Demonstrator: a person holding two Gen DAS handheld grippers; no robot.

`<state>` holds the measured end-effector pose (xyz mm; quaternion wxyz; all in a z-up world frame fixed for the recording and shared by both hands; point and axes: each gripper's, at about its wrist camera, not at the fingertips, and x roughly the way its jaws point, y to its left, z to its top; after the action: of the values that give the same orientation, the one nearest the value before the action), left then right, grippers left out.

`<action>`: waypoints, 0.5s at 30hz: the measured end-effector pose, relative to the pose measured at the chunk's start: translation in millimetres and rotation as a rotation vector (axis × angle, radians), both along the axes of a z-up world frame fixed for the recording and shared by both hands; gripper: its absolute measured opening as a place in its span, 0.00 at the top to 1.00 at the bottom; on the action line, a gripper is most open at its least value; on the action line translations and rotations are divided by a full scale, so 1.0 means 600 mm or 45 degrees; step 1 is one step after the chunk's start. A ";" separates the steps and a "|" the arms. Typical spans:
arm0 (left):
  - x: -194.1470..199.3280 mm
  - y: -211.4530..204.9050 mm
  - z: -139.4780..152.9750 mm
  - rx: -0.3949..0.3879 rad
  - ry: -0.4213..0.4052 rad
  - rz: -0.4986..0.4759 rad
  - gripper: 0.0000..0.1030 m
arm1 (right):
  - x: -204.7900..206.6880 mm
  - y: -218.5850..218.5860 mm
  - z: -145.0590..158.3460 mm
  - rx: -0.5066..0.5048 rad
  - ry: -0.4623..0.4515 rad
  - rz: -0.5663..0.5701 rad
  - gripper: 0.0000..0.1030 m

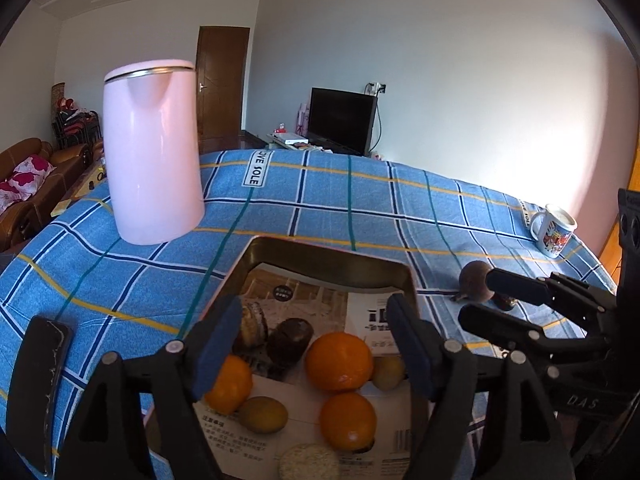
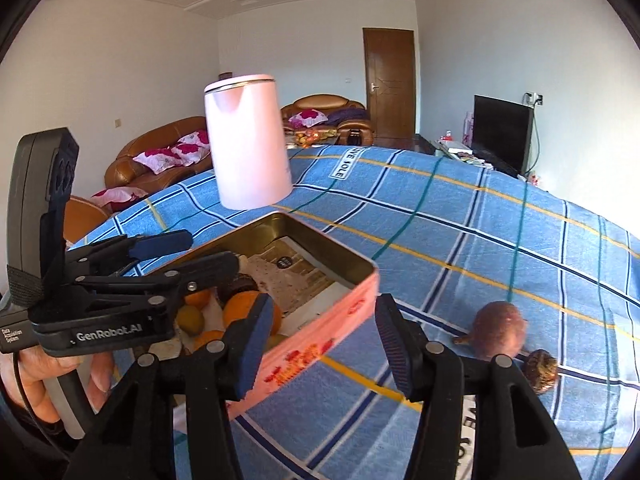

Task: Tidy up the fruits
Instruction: 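Grasp the glazed round cake with the right tool while the left tool grasps the red passion fruit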

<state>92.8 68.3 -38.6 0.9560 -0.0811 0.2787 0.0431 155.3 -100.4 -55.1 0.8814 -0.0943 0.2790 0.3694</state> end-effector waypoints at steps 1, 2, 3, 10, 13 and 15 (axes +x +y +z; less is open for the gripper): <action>0.001 -0.012 0.006 0.016 -0.010 -0.011 0.18 | 0.004 -0.017 0.003 -0.008 -0.017 -0.035 0.42; 0.003 -0.026 0.011 0.033 -0.021 -0.020 0.14 | 0.010 -0.035 0.005 -0.022 -0.036 -0.079 0.41; 0.005 -0.040 0.017 0.047 -0.035 -0.028 0.06 | 0.017 -0.054 0.006 -0.037 -0.050 -0.129 0.41; 0.052 -0.137 0.025 0.080 -0.022 -0.162 0.00 | 0.096 -0.177 -0.023 -0.112 0.072 -0.414 0.40; 0.081 -0.173 0.018 0.089 0.024 -0.211 0.00 | 0.118 -0.190 -0.040 -0.125 0.146 -0.421 0.40; 0.100 -0.190 0.012 0.093 0.061 -0.223 0.00 | 0.131 -0.189 -0.051 -0.143 0.188 -0.403 0.40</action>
<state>152.9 -46.0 -31.5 0.9515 -0.0204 0.3057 -0.0286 233.9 -213.9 -85.7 0.8989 -0.0708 0.3746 0.2161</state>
